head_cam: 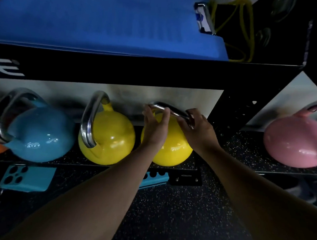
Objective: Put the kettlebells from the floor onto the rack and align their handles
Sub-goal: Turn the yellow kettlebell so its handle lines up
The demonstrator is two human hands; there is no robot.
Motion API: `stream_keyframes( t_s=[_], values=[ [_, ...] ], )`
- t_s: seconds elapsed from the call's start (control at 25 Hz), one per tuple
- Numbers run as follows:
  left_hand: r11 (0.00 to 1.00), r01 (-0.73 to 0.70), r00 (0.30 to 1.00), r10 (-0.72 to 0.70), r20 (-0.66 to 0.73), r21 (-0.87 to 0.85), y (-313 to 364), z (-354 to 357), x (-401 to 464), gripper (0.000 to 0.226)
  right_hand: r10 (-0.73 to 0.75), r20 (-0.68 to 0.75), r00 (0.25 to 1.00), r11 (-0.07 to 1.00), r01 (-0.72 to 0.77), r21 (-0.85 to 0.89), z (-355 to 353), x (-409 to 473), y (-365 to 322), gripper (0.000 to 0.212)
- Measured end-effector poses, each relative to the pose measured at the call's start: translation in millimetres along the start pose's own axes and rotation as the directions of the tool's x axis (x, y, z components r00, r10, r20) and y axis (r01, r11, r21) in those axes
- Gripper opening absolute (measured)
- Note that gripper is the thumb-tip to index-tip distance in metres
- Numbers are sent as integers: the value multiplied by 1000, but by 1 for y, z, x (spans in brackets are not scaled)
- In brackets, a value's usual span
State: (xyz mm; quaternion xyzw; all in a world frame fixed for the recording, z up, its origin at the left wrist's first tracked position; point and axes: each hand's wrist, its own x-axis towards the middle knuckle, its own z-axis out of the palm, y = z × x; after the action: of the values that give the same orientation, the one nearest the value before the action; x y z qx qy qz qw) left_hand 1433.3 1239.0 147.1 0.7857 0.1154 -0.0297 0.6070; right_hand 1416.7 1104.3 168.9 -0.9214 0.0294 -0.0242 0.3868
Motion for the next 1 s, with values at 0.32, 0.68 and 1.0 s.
stream_keyframes(
  t_s=[0.32,0.68,1.0],
  values=[
    [996,-28,996,20,83,89,14,-4,24,62,35,95,995,994,-44,98,6,-28,-6,50],
    [996,-90,980,89,175,-3,6,4,17,54,83,108,991,969,-106,224,11,-39,-10,65],
    [999,-6,962,16,272,-36,15,-2,43,50,92,141,986,945,-131,300,27,-44,-20,78]
  ],
)
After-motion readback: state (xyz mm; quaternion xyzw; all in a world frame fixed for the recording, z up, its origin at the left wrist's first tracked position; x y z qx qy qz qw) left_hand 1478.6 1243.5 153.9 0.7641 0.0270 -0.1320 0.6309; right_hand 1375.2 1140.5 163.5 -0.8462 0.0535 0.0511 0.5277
